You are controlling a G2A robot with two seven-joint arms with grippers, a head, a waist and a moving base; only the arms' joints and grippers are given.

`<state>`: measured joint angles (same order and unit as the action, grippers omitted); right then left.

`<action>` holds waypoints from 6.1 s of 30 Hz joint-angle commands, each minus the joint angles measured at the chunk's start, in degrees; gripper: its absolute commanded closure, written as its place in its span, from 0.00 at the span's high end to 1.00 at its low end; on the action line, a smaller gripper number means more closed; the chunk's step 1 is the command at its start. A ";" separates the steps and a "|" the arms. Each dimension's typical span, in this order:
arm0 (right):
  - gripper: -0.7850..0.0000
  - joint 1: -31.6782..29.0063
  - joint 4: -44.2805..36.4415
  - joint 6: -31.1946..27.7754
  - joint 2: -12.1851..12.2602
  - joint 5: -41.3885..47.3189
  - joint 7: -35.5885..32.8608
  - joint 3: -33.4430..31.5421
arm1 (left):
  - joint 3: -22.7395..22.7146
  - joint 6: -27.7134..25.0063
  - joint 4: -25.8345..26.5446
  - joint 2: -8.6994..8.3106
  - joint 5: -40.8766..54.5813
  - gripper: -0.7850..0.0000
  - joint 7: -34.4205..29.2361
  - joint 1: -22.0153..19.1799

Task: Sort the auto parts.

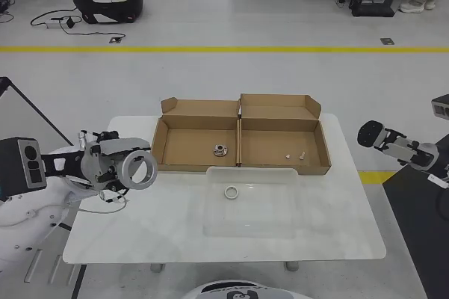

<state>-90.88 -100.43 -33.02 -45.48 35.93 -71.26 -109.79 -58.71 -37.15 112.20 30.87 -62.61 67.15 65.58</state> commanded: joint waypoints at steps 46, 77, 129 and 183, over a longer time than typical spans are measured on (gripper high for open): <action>1.00 0.00 0.00 0.00 0.00 0.00 0.00 0.00 | -9.27 -2.24 3.62 5.05 11.01 0.00 -2.25 8.80; 1.00 0.00 0.00 0.00 0.00 0.00 0.00 0.00 | -13.64 -5.45 5.27 8.21 6.22 0.00 -5.46 12.50; 1.00 0.00 0.00 0.00 0.00 0.00 0.00 0.00 | 10.22 10.42 -8.91 19.17 0.06 0.00 -68.63 -18.97; 1.00 0.00 0.00 0.00 0.00 0.00 0.00 0.00 | 41.68 2.79 -62.62 44.41 -35.56 0.00 -90.67 -35.09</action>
<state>-90.88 -100.43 -33.02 -45.48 35.93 -71.26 -109.79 -17.04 -34.38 50.26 75.00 -97.94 -23.73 30.56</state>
